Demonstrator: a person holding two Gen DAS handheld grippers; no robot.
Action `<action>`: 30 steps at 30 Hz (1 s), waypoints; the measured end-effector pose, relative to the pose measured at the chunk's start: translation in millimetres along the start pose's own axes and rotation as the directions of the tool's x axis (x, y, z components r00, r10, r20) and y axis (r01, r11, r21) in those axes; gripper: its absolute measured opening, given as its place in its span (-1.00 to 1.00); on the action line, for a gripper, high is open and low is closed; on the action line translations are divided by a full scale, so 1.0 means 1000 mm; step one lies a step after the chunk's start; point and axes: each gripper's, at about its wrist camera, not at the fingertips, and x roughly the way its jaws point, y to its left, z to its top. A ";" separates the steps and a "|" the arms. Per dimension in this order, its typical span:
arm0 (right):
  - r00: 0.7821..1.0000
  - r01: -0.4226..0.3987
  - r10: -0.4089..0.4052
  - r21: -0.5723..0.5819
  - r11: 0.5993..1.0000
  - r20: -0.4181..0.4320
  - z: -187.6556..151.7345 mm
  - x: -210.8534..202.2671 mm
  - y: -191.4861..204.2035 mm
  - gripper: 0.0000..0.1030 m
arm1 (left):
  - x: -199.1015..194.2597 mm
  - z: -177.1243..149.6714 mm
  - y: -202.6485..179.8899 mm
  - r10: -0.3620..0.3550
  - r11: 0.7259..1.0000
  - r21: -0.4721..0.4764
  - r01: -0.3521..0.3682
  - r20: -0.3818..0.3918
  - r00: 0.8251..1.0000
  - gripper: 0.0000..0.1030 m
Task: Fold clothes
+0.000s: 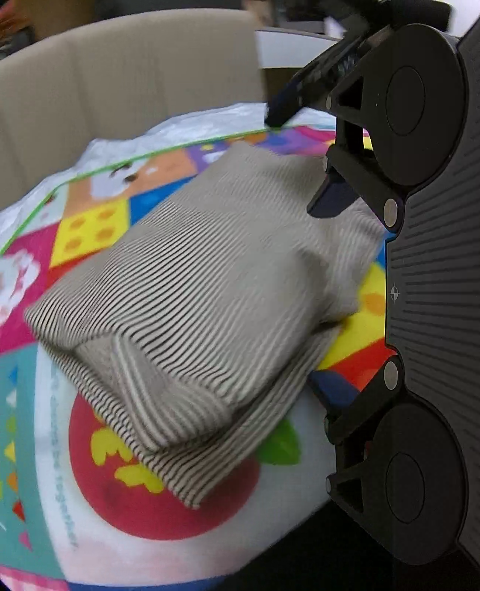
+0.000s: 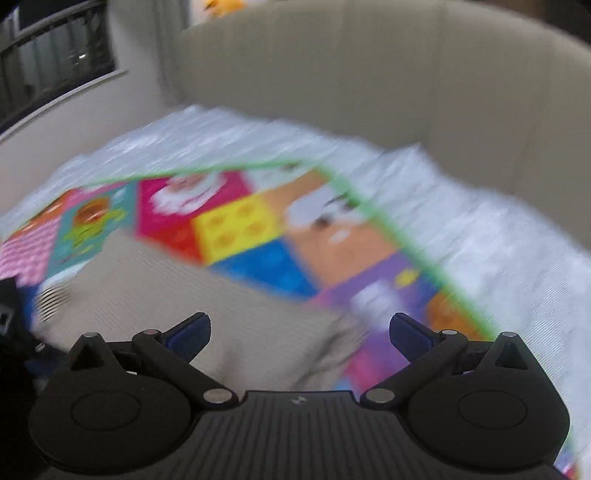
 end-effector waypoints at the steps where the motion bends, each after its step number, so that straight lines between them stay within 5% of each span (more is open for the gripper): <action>1: 1.000 0.020 -0.020 0.003 1.000 -0.005 0.004 0.009 -0.004 0.50 | 0.002 0.002 0.001 0.004 1.000 -0.003 -0.004 0.017 1.000 0.58; 2: 0.999 0.034 -0.034 0.014 0.999 -0.018 0.007 0.020 -0.007 0.26 | 0.004 0.006 0.002 0.006 1.000 -0.005 -0.005 0.024 1.000 0.52; 4: 0.998 0.057 -0.056 0.040 0.998 -0.042 0.011 0.045 -0.012 0.13 | 0.009 0.014 0.004 0.005 1.000 -0.001 -0.005 0.028 1.000 0.40; 9: 0.993 0.071 -0.065 0.051 0.996 -0.098 0.004 0.084 -0.018 0.13 | 0.019 0.063 -0.015 -0.002 0.992 0.123 -0.007 0.074 0.997 0.23; 14: 0.992 0.058 -0.053 0.043 0.997 -0.115 -0.017 0.080 -0.007 0.20 | 0.041 0.140 -0.048 -0.027 0.955 0.297 -0.025 0.170 0.985 0.23; 19: 0.988 -0.025 0.032 0.052 0.998 -0.149 -0.038 0.062 0.026 0.38 | 0.057 0.191 -0.069 0.024 0.917 0.377 -0.126 0.264 0.964 0.31; 24: 0.986 -0.057 0.062 0.038 0.998 -0.158 -0.057 0.060 0.054 1.00 | 0.031 0.189 -0.055 0.019 0.937 0.332 -0.111 0.269 0.963 0.57; 30: 0.981 -0.037 0.042 0.032 0.999 -0.191 -0.054 0.066 0.059 1.00 | -0.007 0.133 -0.031 0.035 0.905 0.408 -0.119 0.208 0.978 0.81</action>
